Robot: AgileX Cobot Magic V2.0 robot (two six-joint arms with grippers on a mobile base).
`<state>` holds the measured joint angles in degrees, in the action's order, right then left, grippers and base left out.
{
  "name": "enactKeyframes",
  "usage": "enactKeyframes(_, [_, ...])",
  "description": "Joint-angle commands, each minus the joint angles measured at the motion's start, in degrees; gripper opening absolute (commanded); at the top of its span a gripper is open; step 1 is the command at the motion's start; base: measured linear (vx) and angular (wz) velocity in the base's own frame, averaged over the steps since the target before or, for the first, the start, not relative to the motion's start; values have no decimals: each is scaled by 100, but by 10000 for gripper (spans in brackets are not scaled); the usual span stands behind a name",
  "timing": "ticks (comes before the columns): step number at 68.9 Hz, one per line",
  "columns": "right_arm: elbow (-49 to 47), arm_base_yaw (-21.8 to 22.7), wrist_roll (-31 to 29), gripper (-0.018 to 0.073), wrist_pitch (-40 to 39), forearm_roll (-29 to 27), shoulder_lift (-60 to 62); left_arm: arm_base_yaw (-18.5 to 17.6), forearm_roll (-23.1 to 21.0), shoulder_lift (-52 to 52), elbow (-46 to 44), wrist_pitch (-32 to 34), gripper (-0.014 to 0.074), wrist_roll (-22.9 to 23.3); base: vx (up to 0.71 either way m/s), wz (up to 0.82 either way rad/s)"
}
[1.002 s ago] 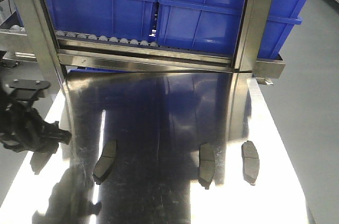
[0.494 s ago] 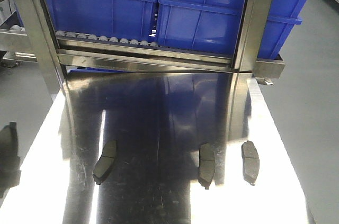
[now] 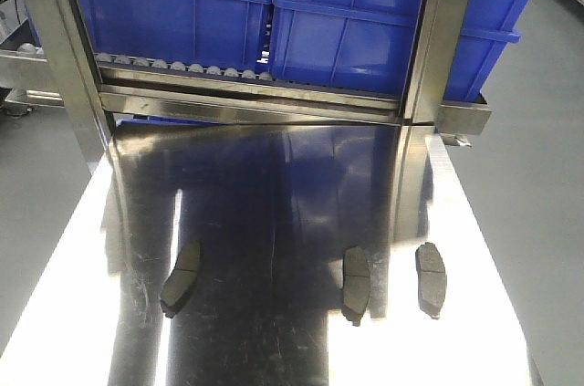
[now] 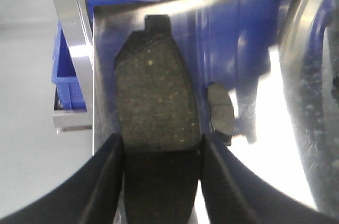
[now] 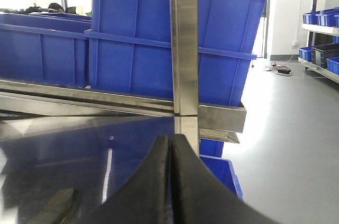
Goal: Move and align brake pads A on conveyor
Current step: 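Lift the brake pad with the left gripper and raise it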
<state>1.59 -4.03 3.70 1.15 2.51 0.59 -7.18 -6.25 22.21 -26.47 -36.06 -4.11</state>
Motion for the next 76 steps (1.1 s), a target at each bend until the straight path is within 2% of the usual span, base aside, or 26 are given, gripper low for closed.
enactKeyframes(1, [71,2,-47,-12,-411,24,69,-27,-95,-37,-167,571,-6,20,0,0])
enactKeyframes(59, [71,2,-66,-12,-418,30,69,-27,-95,-44,-167,527,-6,20,0,0])
enactKeyframes(76, [-88,2,-21,-12,-1149,-109,69,-27,-95,-44,-167,527,-6,20,0,0])
